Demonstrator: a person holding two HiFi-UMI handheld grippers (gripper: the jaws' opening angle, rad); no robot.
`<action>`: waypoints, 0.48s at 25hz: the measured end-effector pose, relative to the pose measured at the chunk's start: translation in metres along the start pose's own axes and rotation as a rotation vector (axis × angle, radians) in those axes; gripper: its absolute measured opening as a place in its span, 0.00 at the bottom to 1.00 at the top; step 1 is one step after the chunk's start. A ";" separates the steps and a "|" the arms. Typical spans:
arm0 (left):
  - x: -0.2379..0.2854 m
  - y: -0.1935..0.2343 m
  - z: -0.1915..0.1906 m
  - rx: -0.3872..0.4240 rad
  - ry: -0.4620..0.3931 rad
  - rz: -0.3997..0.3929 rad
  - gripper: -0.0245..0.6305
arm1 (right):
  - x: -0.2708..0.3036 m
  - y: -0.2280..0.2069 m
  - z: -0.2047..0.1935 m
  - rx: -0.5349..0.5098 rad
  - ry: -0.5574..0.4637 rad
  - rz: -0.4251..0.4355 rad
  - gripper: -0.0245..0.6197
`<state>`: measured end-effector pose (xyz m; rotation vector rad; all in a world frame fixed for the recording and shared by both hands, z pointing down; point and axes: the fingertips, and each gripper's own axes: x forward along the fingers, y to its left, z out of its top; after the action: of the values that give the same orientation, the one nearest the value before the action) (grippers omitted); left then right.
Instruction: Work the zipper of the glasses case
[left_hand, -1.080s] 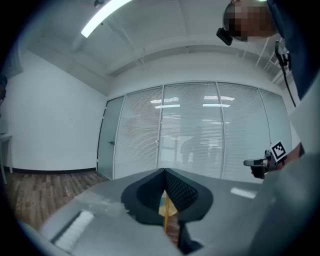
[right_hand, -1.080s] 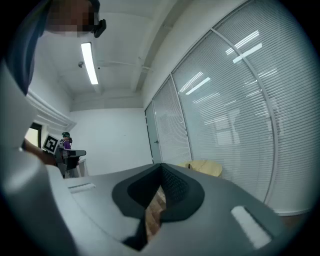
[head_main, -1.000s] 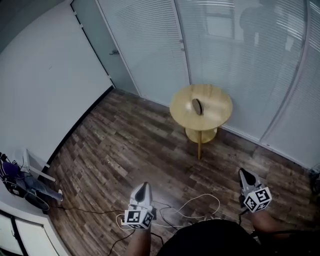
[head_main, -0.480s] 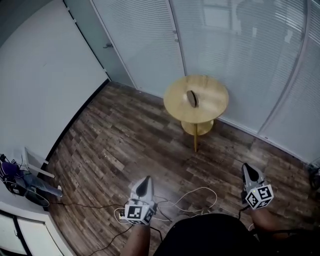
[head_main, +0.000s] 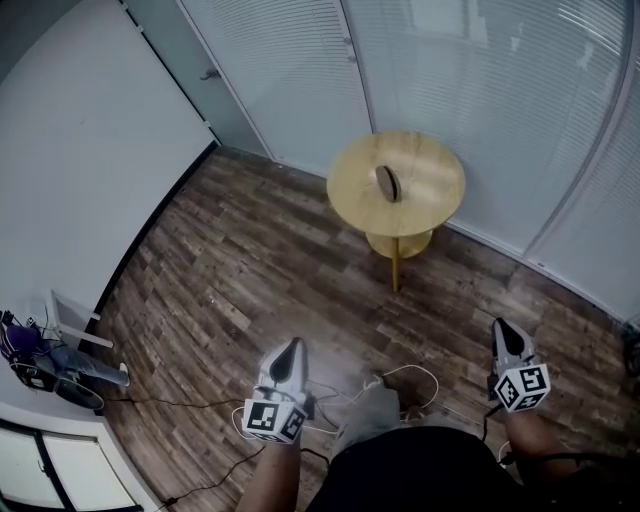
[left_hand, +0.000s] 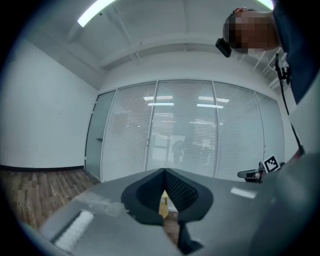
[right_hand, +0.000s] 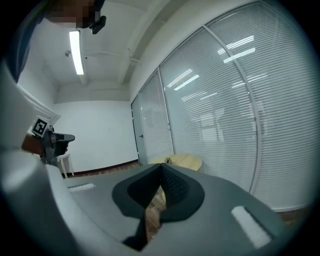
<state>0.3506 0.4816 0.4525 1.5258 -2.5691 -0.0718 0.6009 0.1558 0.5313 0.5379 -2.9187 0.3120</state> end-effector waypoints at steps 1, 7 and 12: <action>0.007 0.010 -0.001 0.010 0.004 -0.006 0.04 | 0.011 0.003 0.002 -0.006 -0.002 -0.002 0.05; 0.063 0.069 0.006 -0.001 -0.005 -0.033 0.04 | 0.073 0.022 0.034 0.007 -0.023 -0.022 0.05; 0.127 0.107 0.023 -0.002 -0.031 -0.110 0.04 | 0.128 0.027 0.045 0.007 -0.033 -0.077 0.05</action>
<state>0.1942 0.4210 0.4557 1.6771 -2.5062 -0.1120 0.4676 0.1276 0.5073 0.6602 -2.9200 0.3070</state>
